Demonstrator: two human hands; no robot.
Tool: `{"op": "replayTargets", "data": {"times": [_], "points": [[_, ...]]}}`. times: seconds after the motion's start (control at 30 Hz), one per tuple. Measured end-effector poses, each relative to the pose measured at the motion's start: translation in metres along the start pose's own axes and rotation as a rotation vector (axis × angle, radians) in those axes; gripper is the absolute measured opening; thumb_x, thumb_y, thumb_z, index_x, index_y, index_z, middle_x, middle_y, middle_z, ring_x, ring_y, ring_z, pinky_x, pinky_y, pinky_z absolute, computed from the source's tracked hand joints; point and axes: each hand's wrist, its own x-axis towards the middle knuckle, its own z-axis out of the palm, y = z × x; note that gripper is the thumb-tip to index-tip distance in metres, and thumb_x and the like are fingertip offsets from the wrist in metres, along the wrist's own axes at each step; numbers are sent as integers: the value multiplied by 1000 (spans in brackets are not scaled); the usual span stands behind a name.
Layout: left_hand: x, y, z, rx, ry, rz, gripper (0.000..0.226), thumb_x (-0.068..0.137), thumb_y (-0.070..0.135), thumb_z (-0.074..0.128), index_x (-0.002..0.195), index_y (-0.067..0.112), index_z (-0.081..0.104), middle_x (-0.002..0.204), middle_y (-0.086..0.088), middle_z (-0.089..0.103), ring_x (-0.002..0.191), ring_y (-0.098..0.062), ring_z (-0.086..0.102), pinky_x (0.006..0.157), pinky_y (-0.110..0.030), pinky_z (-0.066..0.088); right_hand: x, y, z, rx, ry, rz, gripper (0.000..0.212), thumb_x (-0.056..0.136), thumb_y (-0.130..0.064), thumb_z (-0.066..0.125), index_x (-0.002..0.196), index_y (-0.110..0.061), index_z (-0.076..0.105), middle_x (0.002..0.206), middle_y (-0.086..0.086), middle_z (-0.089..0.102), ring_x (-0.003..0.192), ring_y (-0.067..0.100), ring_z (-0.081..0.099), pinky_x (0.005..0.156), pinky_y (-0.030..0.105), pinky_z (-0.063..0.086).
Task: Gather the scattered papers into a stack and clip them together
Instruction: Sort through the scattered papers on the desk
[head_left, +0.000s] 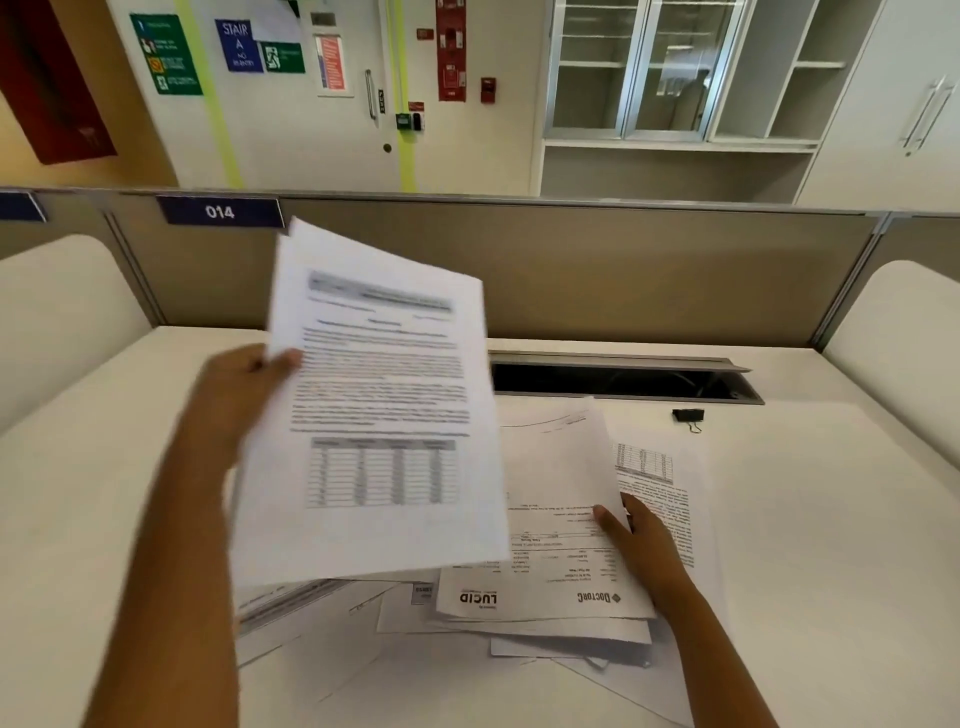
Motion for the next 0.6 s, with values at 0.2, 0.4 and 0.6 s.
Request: {"op": "replayTargets", "data": {"times": [0.2,0.4,0.6], "points": [[-11,-50,117,110,-280,-131,32,90,23,59,109,-3,65,107,-19,67,92,-25,61,79,-35,46,-5,-15,-6,243,-85,134,39,96,-50,28,110,-25,55,97,-5,65,87,15,62,75,35,52],[-32,-68,174,232,-340,-162,40,94,25,53,125,0,57,126,-19,60,115,-33,57,87,-32,44,0,-15,-4,121,-120,38,42,89,-49,50,122,-25,54,127,-3,58,111,21,59,99,40,46],[-30,-83,166,210,-174,-180,42,87,14,63,127,4,53,121,-20,64,106,-34,63,90,-34,51,4,-4,-3,42,-118,60,30,82,-40,66,106,-24,62,108,0,71,90,20,69,84,44,56]]}}
